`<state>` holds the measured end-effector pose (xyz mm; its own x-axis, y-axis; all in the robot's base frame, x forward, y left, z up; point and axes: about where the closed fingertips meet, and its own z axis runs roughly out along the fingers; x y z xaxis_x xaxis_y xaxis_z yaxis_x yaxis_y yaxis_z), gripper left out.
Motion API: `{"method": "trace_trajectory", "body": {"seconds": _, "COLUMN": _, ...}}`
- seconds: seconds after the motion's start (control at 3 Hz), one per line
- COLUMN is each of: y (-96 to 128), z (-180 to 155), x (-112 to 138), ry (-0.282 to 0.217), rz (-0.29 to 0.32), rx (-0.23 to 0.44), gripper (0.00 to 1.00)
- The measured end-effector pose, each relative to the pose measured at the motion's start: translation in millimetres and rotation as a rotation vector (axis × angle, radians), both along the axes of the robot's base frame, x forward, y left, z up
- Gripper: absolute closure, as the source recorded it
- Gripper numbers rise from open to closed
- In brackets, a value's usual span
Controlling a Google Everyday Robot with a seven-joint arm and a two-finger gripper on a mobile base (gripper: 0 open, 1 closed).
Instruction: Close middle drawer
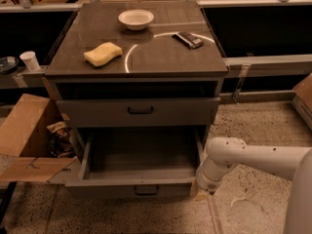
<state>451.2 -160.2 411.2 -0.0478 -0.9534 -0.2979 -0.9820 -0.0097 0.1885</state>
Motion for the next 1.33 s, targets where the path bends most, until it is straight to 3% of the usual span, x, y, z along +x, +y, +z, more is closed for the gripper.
{"method": "trace_trajectory", "body": {"seconds": 0.33, "y": 0.4, "z": -1.0, "x": 0.5, "ry": 0.001, "rz": -0.001, "rx": 0.001, "gripper": 0.81}}
{"method": "trace_trajectory", "body": {"seconds": 1.33, "y": 0.4, "z": -1.1, "x": 0.5, "ry": 0.001, "rz": -0.001, "rx": 0.001, "gripper": 0.11}}
